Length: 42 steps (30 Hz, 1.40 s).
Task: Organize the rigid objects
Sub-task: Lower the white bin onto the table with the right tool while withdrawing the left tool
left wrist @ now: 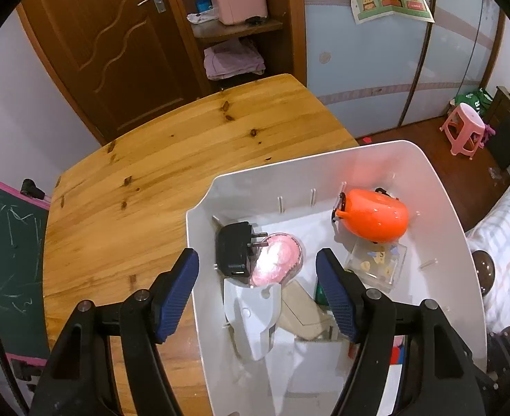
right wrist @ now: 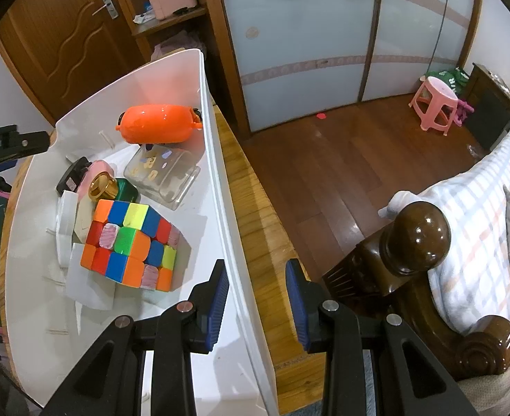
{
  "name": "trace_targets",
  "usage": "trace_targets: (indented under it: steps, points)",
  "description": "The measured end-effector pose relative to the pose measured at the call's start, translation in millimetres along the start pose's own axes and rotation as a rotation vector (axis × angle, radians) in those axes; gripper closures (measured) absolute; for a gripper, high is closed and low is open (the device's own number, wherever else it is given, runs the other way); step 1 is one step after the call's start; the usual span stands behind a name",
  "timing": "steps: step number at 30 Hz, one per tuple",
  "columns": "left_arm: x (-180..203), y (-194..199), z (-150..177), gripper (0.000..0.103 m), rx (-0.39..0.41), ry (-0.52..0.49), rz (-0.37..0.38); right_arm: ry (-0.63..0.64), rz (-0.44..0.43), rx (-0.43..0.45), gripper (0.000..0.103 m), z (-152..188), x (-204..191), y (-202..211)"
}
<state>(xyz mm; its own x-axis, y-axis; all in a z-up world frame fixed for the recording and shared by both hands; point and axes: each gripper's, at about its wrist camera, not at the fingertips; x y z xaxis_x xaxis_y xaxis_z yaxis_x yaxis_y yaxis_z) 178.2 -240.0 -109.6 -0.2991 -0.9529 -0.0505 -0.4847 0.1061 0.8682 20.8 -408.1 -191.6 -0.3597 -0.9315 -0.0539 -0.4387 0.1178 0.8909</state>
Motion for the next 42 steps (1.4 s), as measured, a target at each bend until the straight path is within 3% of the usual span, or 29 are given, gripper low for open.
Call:
trace_targets:
  steps: [12, 21, 26, 31, 42]
  points:
    - [-7.0, 40.2, 19.4, 0.029, 0.056, -0.021, -0.018, -0.007, 0.018, -0.005, 0.069, 0.0, -0.4, 0.0]
    - [-32.8, 76.8, 48.4, 0.028, 0.087, 0.032, 0.003, 0.016, 0.062, -0.036, 0.069, -1.7, -4.1, -2.8]
    - [-48.1, 93.0, 64.9, 0.023, 0.094, 0.076, 0.029, 0.027, 0.078, -0.046, 0.054, -3.4, -7.5, -1.3]
    - [-62.4, 105.1, 80.7, 0.023, 0.115, 0.099, -0.001, 0.036, 0.08, -0.057, 0.053, -1.7, -11.4, 1.6]
    - [-112.8, 129.4, 112.3, 0.023, 0.122, 0.207, -0.062, 0.094, 0.071, 0.03, 0.053, 7.3, -34.4, 56.4]
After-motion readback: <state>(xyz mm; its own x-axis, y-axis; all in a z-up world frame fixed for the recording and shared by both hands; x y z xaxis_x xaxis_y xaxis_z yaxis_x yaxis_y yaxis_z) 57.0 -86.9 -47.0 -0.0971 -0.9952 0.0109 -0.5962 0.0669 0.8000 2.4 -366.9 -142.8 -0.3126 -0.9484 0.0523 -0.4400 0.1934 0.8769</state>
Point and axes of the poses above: each gripper's, at about its wrist camera, not at the fingertips, and y roughly against the way its jaws point, x to its right, z to its underside, and after that the axes turned 6 degrees about y, right-handed
